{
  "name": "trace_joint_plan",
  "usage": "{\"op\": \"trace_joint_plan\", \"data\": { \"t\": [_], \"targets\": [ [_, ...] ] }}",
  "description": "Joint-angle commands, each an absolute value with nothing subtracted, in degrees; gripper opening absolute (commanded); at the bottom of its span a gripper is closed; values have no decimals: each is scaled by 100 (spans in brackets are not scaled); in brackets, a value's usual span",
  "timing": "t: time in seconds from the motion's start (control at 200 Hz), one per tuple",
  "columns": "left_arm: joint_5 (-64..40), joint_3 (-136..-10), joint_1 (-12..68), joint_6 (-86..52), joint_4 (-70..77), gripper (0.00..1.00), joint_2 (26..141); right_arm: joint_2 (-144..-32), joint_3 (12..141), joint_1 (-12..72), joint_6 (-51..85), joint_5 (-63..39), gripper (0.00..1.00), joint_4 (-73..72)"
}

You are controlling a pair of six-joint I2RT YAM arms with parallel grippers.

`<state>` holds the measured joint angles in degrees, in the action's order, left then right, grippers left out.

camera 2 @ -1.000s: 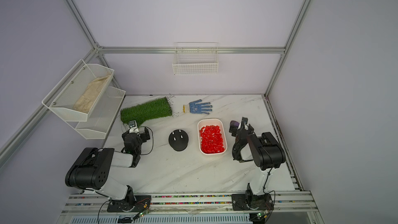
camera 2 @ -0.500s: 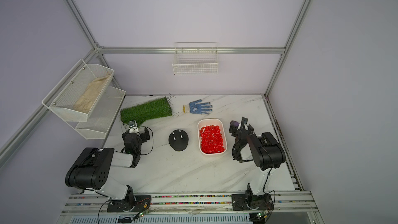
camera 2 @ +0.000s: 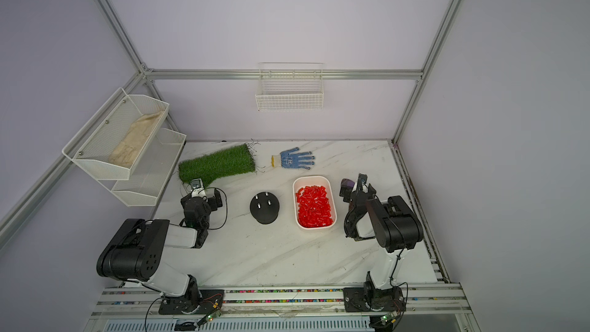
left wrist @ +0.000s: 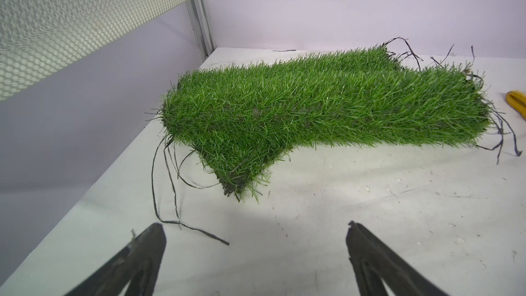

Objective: Cover the protruding screws with screw protection sleeves
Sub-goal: Pick up the screw protection sleeve from the storage box.

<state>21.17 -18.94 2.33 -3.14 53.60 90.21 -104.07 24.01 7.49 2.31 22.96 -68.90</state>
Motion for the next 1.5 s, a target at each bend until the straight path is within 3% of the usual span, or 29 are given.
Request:
{"op": "trace_joint_plan", "data": {
  "t": [0.0,0.225,0.335,0.525,0.665,0.78,0.85,0.975,1.15,1.295,1.495],
  "targets": [
    [2066,-2131,202,-186,5596,100,9053,-10310,2464,714,205,2214,97,-6931],
    [2059,-2114,204,-158,5556,100,8967,-9856,2467,712,190,2452,97,-6650],
    [2230,-2155,285,-108,5298,100,8726,-9226,2850,709,561,2502,97,-5178],
    [2650,-2921,526,-33,3498,100,8150,-8419,3215,707,965,2361,97,-4009],
    [2646,-3594,525,-1068,2057,100,7488,-7698,3711,703,1335,1873,97,-2948],
    [2596,-4330,527,-2070,528,100,7217,-7273,4381,638,2943,1923,97,-1242],
    [2380,-5000,523,-2394,-636,100,7146,-7165,4574,504,3227,1044,97,-897],
    [1612,-5221,527,-2573,-1065,100,6860,-6983,4621,500,3428,273,88,-753],
    [29,-5352,592,-3036,-1743,100,6318,-7358,5450,552,3136,-425,68,778],
    [-687,-5255,750,-3640,-2219,98,5929,-7659,5834,889,2980,-443,55,1544],
    [-1158,-5026,1174,-4166,-2383,86,5616,-8278,6400,1493,2636,-258,37,2419]
  ]
}}
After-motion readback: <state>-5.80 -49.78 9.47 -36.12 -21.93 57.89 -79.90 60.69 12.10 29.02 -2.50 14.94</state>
